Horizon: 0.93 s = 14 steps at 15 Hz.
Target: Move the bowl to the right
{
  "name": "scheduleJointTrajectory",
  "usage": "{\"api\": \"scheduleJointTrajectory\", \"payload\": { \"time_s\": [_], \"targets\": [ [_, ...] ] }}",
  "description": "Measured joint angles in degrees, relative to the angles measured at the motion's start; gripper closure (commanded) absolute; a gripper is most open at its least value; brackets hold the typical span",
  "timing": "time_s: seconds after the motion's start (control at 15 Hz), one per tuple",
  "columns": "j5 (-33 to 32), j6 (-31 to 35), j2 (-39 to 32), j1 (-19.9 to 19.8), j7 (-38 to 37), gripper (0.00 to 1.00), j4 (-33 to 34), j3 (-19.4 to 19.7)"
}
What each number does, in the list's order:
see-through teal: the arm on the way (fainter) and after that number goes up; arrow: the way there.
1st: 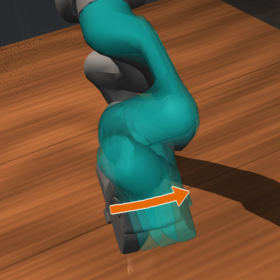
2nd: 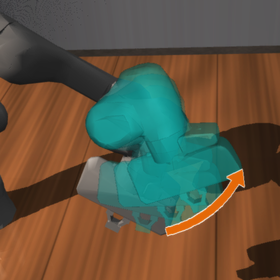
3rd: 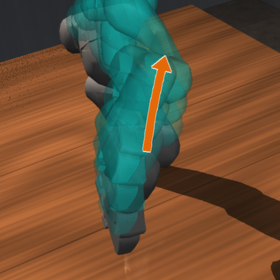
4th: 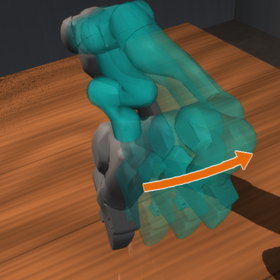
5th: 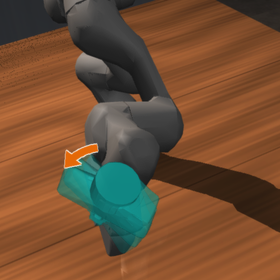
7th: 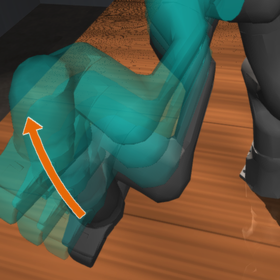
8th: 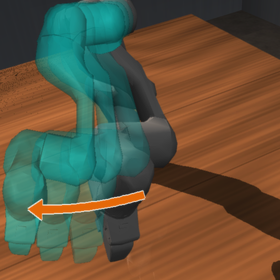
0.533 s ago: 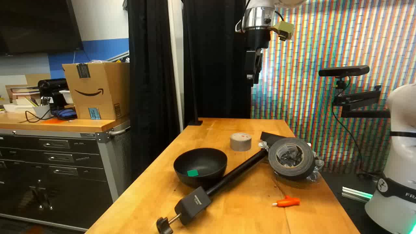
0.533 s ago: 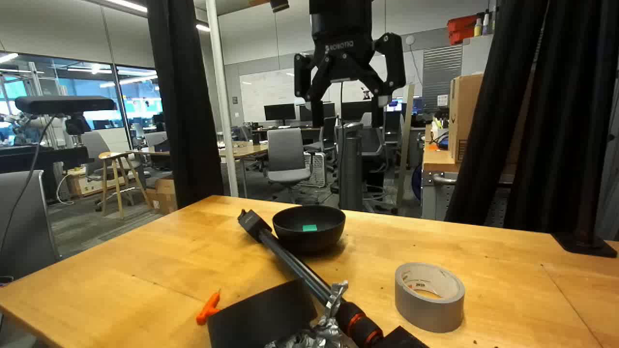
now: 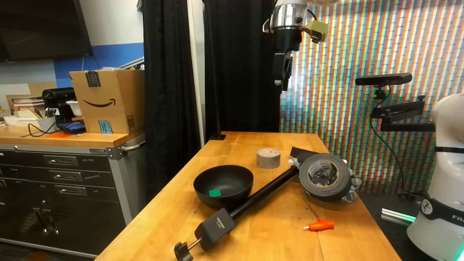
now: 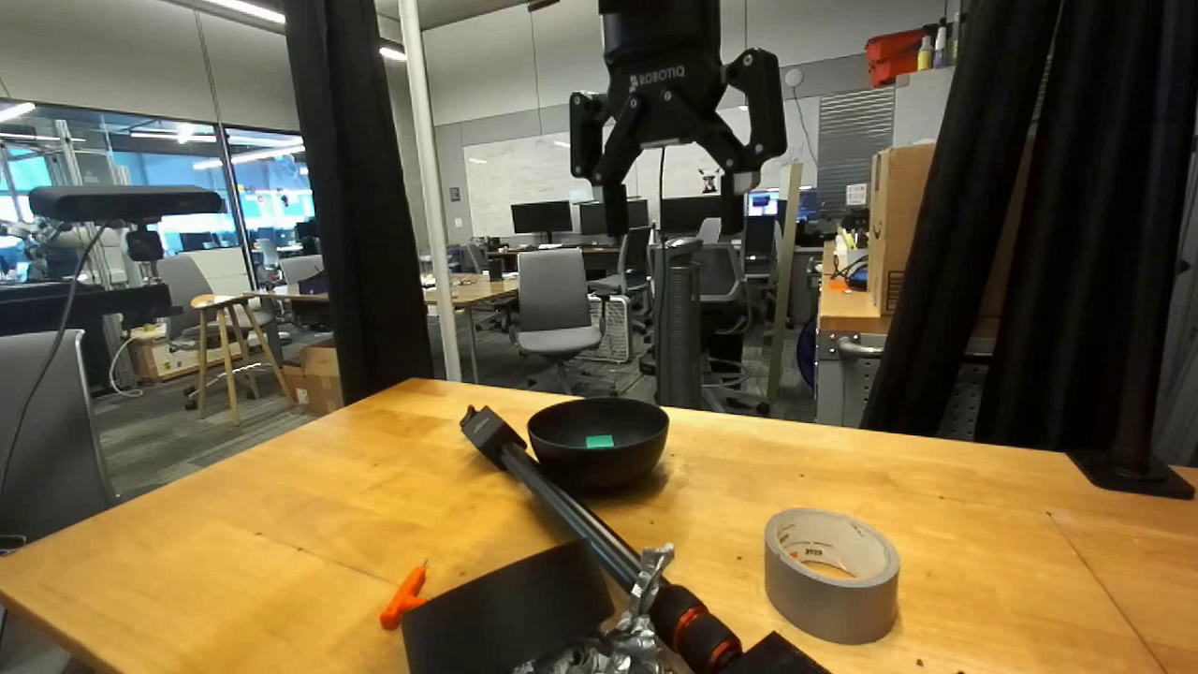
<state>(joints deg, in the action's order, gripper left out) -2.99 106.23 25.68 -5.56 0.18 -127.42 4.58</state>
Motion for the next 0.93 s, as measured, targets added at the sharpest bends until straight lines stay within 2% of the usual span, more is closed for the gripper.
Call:
{"api": "scheduleJointTrajectory", "payload": {
  "time_s": [0.6,0.93],
  "targets": [
    [0.0,0.0,-0.2,0.2,0.0,0.0,-0.1,-0.2],
    [0.0,0.0,-2.9,2.9,0.0,0.0,0.7,-3.8]
  ]
}}
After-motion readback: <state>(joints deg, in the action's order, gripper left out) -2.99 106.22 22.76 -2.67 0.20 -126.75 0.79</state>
